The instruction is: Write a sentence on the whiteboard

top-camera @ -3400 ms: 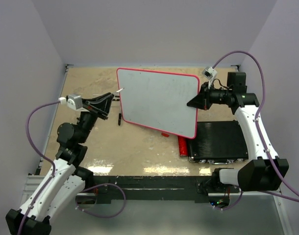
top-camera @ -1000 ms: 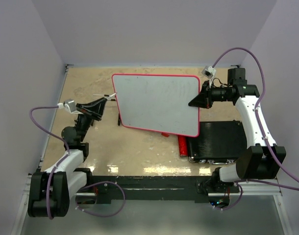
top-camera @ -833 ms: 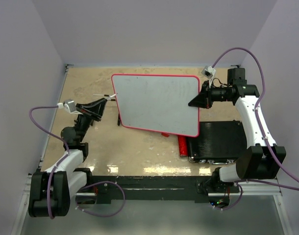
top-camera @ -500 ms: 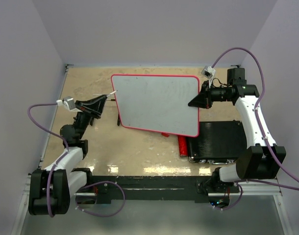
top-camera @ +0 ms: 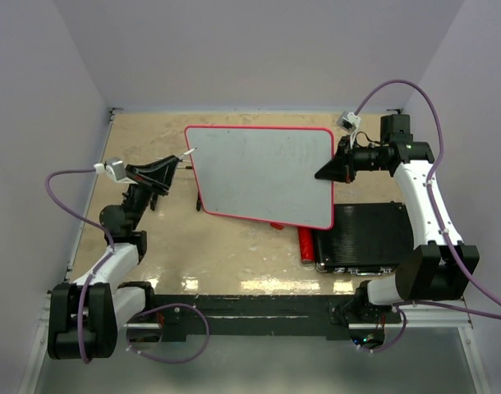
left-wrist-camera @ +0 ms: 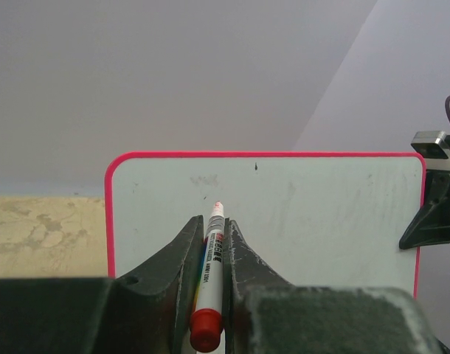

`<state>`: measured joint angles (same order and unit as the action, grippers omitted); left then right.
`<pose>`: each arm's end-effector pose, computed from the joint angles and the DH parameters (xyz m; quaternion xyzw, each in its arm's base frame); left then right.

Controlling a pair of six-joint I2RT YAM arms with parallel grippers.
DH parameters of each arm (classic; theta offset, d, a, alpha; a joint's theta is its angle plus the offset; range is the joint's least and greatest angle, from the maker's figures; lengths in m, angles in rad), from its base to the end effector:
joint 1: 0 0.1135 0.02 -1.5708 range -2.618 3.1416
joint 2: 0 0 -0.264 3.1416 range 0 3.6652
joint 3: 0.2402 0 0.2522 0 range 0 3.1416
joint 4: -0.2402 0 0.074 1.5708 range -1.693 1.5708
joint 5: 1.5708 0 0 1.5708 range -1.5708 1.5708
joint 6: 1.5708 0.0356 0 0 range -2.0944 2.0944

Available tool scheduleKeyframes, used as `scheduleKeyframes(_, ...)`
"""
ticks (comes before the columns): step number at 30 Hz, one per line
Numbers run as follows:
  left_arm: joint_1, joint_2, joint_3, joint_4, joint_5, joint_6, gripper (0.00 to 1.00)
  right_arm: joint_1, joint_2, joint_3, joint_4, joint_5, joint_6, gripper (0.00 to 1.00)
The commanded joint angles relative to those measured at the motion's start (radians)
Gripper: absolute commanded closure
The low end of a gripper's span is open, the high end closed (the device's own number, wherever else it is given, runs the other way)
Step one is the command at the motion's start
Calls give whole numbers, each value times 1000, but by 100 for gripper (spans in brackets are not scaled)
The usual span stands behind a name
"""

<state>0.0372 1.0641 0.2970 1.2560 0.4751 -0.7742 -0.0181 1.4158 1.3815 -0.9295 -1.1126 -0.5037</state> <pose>0.2036 -0.0087 0.2671 -0.0122 0.5395 -0.4132 0.7336 0.2778 0.0269 0.3522 -0.3480 0.7487 0.4214 0.3752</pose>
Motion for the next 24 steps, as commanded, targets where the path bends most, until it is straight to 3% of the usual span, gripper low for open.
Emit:
scheduleKeyframes(1,7,-58,13,5,33,56,100,10,-38,-1,-12,-36,-39,100)
scheduleKeyframes(24,-30,-96,5,-76,-42,59,100,33,-71,-36,-11,-19,-55,100)
